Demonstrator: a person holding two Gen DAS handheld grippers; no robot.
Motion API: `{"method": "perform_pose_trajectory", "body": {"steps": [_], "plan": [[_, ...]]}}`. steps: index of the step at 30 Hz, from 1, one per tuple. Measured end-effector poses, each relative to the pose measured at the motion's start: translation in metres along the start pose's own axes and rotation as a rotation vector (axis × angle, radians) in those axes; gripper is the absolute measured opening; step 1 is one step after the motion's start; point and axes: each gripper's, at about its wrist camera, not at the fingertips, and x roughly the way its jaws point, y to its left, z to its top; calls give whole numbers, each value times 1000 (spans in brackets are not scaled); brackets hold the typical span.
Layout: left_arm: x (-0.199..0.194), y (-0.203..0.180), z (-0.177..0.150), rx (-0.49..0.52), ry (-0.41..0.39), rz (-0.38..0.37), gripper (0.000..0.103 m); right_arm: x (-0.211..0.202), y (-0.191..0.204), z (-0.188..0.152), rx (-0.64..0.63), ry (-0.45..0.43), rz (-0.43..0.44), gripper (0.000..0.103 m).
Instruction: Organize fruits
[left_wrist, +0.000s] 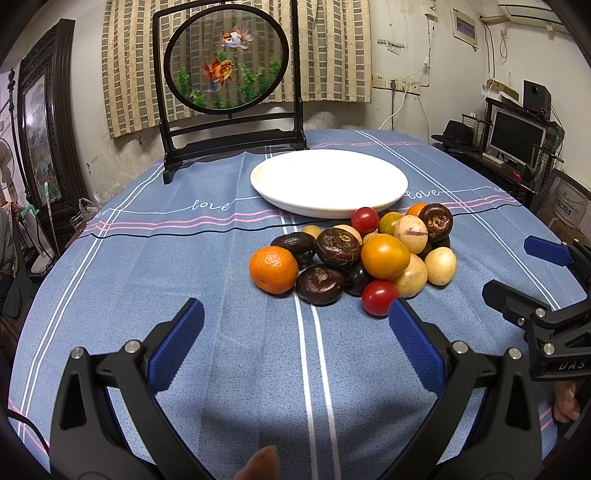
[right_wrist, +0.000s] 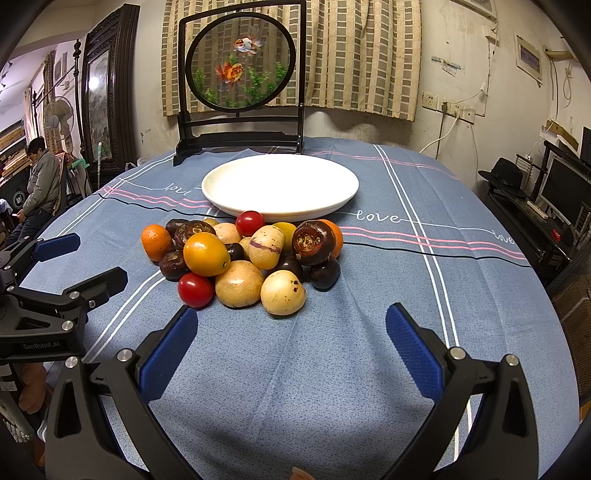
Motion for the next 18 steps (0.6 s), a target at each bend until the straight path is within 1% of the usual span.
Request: {"method": "perform_pose_trajectory", "body": {"steps": [18], "plan": [[0,-1,1,-1,2,-1,101,2,-2,-1,0,-1,1,102]]}}
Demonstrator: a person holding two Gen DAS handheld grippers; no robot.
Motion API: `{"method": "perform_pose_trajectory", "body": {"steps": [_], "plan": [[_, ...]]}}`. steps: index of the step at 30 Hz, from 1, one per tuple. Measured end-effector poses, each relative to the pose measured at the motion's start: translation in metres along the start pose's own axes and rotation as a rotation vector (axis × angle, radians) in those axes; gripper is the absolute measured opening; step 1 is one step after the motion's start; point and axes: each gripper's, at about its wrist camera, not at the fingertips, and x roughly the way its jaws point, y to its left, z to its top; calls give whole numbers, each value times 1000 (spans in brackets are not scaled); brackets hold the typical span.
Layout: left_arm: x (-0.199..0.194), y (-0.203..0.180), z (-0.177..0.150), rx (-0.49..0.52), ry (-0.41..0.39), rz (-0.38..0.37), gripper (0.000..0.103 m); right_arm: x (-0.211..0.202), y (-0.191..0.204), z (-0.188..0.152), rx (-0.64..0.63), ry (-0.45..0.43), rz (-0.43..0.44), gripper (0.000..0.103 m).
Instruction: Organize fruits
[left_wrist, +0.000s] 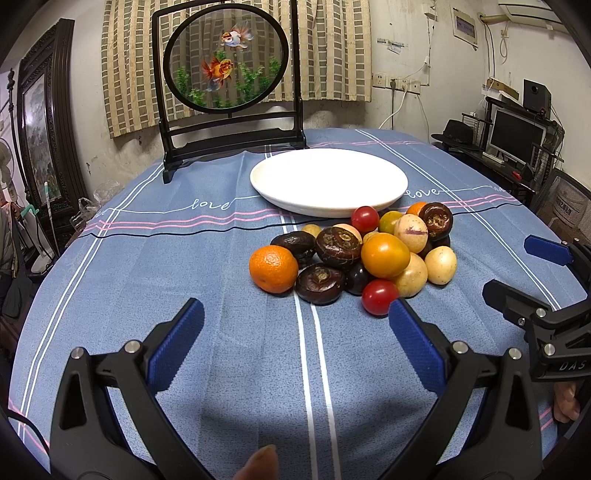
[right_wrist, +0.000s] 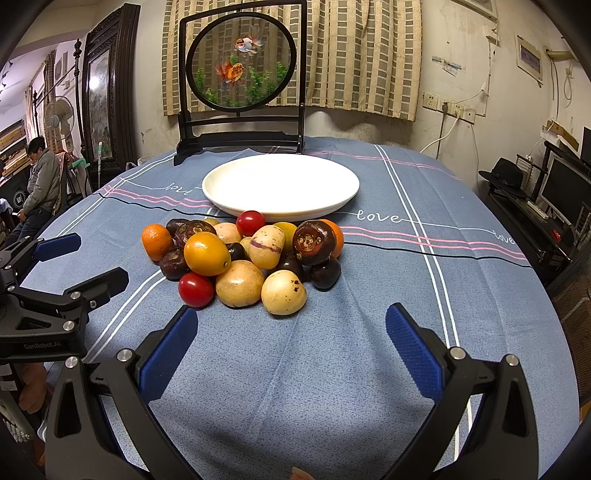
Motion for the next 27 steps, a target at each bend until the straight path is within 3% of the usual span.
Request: {"method": "perform_pose_trajectory", "body": {"steps": [19,23,27], "plan": [[2,-4,-5,-1,1,-1,101,4,-1,-2,0,0,1,102],[4,-4,-7,-6,5,-15,101,15,-9,-5,41,42,160,102],[18,0,-9,-43,75,-43,101,25,-26,-3,212,136,207,102]]}}
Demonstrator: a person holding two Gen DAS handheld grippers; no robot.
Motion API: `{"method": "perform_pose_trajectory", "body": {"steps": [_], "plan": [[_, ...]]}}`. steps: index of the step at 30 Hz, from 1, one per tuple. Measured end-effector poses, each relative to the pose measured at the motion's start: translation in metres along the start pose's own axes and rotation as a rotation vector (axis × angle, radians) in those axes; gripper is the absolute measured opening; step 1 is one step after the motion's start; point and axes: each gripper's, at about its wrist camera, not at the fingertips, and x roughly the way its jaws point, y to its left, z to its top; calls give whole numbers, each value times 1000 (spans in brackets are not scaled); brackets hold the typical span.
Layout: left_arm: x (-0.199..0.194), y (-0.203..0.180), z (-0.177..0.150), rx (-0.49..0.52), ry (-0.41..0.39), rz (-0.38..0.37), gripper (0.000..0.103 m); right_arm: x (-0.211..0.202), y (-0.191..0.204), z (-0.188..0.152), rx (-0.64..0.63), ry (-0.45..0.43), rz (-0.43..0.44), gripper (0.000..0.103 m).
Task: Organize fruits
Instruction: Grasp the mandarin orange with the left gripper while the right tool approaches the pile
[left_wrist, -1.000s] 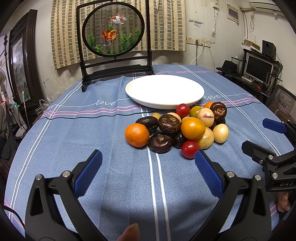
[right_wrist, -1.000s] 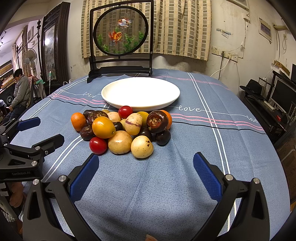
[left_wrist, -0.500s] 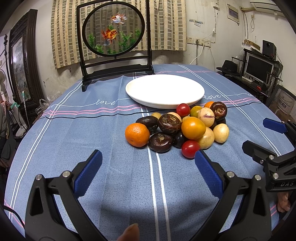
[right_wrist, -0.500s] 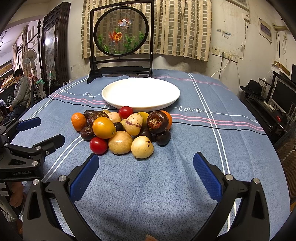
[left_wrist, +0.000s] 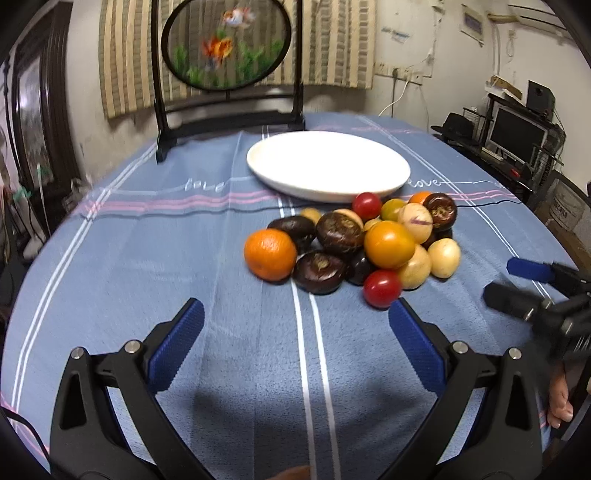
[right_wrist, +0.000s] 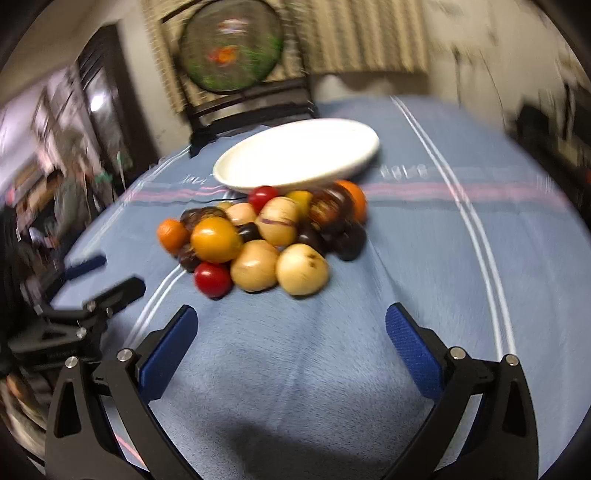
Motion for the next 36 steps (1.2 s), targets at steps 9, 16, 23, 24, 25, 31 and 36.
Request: {"method": "perform_pose_trajectory", "body": {"steps": [9,16,23,24,25,31,36], "plan": [[28,13,10,50,123,-60,101,2,-9,-3,-185,109,-140,102],[55,52,42,6,144,-49,101,-5,-11,-5,-159,57,-34,102],[73,52,44,64,144,-22,100,2,-16,-2,-147,72,-16,102],[73,54,44,79,141,-23,101,2,-17,-3,-142,72,-15,102],[71,55,46,86,131,-11,101,2,-17,-2,-138,70,-16,102],[55,77,36,11,125,-24,101,4,-23,0,-111,66,-6,102],[61,50,37,117,129,-37,99,5,-21,0,-125,54,-8,102]]}}
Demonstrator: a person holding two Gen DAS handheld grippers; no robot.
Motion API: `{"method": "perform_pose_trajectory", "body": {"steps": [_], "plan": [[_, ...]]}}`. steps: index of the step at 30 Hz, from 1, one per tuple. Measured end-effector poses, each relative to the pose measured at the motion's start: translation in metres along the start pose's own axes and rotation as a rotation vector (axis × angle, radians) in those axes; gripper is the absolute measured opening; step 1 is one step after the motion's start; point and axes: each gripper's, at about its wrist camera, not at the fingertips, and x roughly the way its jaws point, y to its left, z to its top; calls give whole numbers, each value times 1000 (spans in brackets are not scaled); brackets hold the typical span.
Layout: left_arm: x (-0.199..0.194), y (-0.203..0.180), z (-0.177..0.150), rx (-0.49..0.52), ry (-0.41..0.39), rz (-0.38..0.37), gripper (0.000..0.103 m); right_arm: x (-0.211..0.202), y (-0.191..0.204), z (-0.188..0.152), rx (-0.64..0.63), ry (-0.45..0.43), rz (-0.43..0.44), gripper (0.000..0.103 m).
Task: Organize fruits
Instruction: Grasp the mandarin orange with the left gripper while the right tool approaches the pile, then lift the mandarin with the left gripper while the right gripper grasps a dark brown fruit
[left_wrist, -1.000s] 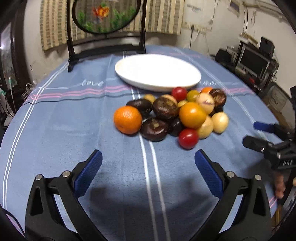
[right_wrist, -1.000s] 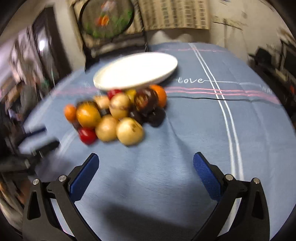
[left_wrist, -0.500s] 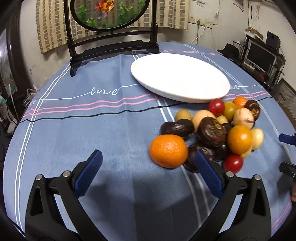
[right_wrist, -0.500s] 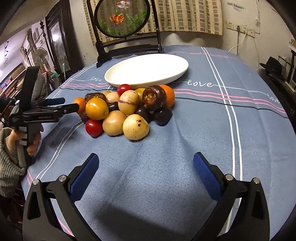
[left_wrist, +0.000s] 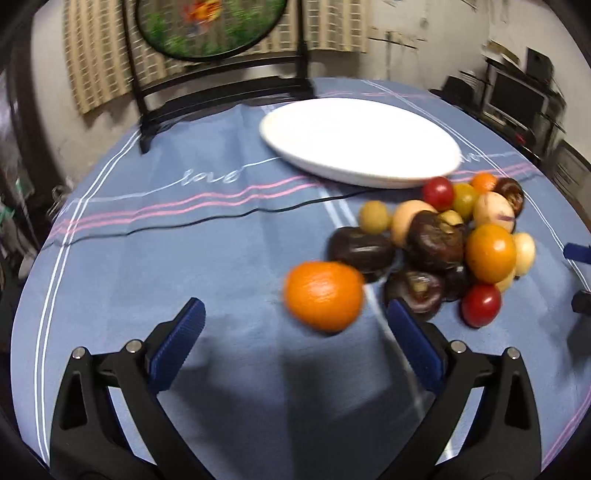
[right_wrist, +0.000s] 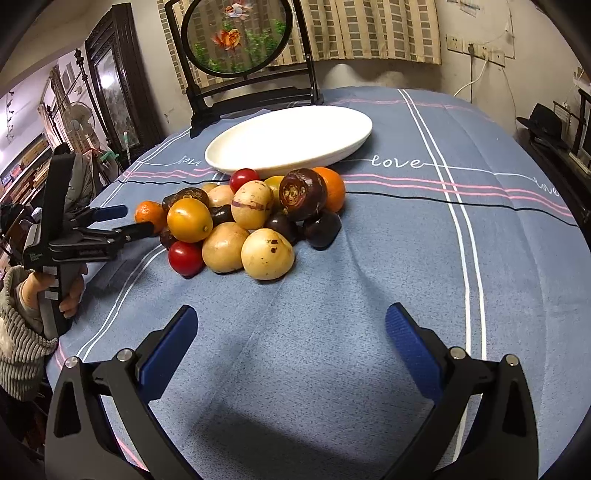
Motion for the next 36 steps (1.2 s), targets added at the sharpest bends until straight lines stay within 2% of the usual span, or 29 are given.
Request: {"method": "perform_pose_trajectory", "body": {"steps": [2,3,4,6,8,12,16,20,22,25,27,29,30,32,33,34,36], "plan": [[1,-3,2,9,-6,-21,89,0,-1,0,4,-4,0,102],[0,-1,4,4,-13,-31,77,1,-1,0,6,-5,1,102],[2,1,4,-3,-10,-38,58,1,-1,-1,8,-6,2,102],[7,7,2,-40,21,-96,47,1,-1,-1,7,-7,5,102],[11,11,1,-61,40,-137,46,1,0,-1,3,-9,7,102],[5,8,-1,-52,20,-135,44,-2,1,-2,-1,-29,12,102],[-15,19,1,-110,-66,-112,44,-9,6,5,-35,-79,43,102],[-36,24,-2,-140,-144,-91,44,4,11,32,-80,-50,21,99],[-44,22,-3,-138,-172,-89,45,16,7,47,-80,-36,11,74],[-48,22,-2,-136,-182,-100,45,32,-5,61,-16,-20,54,69],[-48,23,-2,-136,-182,-109,45,38,-7,63,-12,-35,16,69],[-46,23,-2,-139,-170,-123,45,44,-10,63,-18,-39,-2,58],[-44,23,-1,-138,-161,-124,45,47,-11,63,-18,-30,-6,48],[-44,24,-2,-137,-163,-130,45,54,-15,61,-9,-8,-9,45],[-44,23,-1,-134,-165,-140,45,57,-17,61,-5,-4,9,39],[-43,23,-1,-131,-162,-143,45,56,-19,59,5,-20,38,37],[-37,21,-1,-123,-129,-141,45,55,-18,60,0,-27,41,33]]}}
